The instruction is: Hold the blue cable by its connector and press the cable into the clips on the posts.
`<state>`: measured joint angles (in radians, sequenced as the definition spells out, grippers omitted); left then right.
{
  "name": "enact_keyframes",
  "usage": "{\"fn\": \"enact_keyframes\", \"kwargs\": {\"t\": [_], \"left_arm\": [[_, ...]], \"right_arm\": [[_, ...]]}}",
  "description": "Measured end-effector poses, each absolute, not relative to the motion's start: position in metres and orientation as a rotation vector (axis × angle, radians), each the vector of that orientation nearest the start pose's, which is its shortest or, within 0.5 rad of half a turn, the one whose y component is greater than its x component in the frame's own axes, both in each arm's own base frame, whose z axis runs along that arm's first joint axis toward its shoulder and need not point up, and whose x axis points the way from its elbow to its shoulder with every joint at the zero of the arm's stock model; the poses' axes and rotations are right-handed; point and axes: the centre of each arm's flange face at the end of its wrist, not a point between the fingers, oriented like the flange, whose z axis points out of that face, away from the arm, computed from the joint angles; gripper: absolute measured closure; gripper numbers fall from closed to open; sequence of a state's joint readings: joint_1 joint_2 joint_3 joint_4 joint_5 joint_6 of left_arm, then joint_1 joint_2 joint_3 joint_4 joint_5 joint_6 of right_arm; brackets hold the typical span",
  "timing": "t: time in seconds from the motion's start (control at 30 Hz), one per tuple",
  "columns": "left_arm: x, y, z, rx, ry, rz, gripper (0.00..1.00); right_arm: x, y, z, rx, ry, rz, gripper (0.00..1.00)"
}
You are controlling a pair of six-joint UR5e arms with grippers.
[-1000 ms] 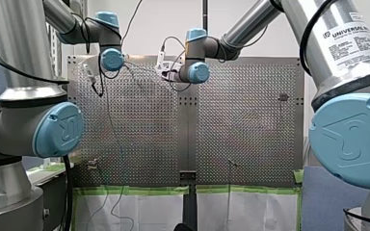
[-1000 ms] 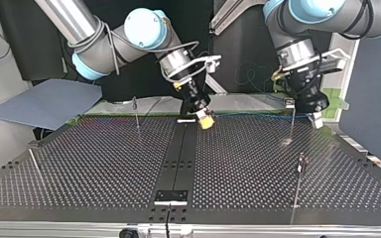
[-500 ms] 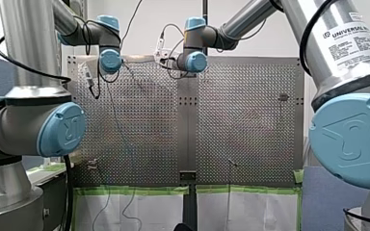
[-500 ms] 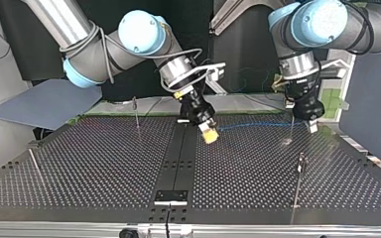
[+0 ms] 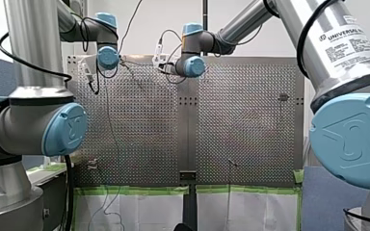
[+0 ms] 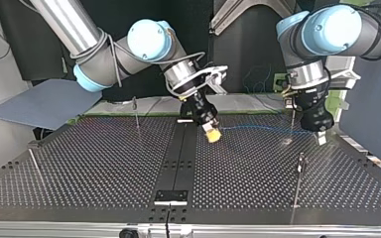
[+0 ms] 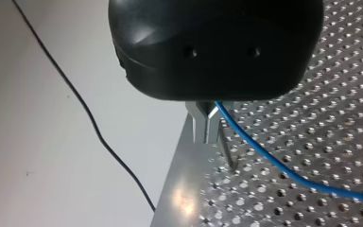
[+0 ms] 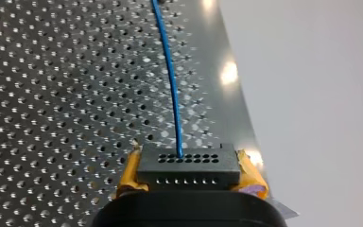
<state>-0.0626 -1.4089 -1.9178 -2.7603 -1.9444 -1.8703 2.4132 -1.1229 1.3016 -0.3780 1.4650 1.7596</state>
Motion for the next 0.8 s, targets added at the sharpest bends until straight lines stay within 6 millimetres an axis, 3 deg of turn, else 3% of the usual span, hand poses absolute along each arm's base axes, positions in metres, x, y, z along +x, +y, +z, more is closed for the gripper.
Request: {"fn": "enact_keyframes", "kwargs": {"t": [0.17,0.47,0.8], "left_arm": [[0.431,-0.118,0.432,-0.464,1.287,-0.073,1.0],[0.452,-0.106,0.431,-0.467,1.252,-0.149,1.0],[0.462,-0.093,0.431,-0.457,1.24,-0.18,1.0]], "right_arm": [[0.614,-0.356,0.393,-2.076,0.866,-2.67,1.0],[0.617,-0.362,0.4,-2.055,0.856,-2.692,1.0],[0.621,-0.361,0.413,-2.029,0.821,-2.714,1.0]]}}
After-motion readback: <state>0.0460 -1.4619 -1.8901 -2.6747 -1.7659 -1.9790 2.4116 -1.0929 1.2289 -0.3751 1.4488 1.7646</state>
